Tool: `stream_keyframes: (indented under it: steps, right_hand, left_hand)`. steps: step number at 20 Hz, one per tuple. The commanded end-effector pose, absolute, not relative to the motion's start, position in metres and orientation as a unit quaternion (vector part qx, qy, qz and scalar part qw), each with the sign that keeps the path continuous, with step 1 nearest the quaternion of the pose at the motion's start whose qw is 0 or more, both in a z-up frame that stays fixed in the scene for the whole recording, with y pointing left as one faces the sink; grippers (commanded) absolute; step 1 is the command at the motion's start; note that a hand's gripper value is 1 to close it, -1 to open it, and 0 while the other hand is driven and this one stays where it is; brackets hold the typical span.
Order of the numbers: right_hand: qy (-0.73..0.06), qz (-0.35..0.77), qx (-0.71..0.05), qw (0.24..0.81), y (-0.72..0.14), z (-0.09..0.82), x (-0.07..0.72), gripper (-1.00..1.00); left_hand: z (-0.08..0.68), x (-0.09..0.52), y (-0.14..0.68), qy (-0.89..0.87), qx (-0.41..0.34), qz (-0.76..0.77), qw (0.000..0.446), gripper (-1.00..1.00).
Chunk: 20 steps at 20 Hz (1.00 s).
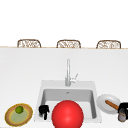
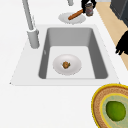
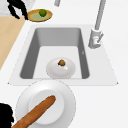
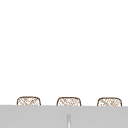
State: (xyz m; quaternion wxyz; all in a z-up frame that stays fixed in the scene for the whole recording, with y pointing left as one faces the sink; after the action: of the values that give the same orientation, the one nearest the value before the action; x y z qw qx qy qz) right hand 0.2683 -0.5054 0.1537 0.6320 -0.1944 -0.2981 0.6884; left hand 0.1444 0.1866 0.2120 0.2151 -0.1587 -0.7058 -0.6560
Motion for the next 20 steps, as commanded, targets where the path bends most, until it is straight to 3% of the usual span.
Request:
stream_keyframes:
  steps: [1,20]
  right_hand:
    - [-0.297,0.684,-0.196,0.637,-0.505,0.154,0.268,-1.00]
    - [-0.247,0.664,-0.223,0.669,-0.505,0.235,0.272,-1.00]
  left_hand:
    - [0.212,0.144,0.187,-0.706,-0.159,-0.656,0.215,0.00]
    - [0.212,0.144,0.187,-0.706,-0.159,-0.656,0.215,0.00]
